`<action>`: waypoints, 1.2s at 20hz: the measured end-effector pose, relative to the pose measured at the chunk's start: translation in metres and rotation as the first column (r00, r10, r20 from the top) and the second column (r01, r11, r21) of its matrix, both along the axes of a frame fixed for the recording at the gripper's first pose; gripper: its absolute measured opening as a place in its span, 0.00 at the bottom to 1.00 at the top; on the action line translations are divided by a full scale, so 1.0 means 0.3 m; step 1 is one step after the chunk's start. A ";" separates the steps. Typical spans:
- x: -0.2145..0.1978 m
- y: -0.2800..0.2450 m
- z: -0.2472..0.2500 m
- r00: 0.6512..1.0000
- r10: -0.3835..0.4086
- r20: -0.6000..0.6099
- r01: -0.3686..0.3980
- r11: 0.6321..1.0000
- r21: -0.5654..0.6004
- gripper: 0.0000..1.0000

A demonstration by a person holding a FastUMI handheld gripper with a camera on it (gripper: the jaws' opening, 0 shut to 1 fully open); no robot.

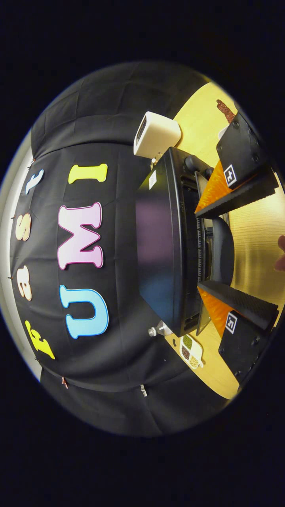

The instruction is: Open the toaster oven, put the food inside, and close the toaster oven door.

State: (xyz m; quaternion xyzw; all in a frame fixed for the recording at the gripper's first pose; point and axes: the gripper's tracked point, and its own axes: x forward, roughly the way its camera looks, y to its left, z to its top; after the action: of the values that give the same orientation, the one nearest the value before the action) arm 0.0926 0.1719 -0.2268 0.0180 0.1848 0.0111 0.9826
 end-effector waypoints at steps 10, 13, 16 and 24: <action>-0.186 -0.009 -0.120 0.998 0.001 -0.070 -0.002 1.000 -0.010 0.98; -0.257 -0.009 -0.188 0.992 0.009 -0.127 -0.012 1.000 -0.022 0.97; -0.328 -0.009 -0.305 0.977 0.013 -0.214 -0.019 0.999 -0.026 0.97; -0.426 -0.043 -0.363 0.955 0.021 -0.295 -0.026 1.000 -0.013 0.98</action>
State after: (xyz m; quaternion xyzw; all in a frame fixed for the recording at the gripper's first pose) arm -0.0353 0.1590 -0.3356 0.0090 0.3294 0.0185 0.9440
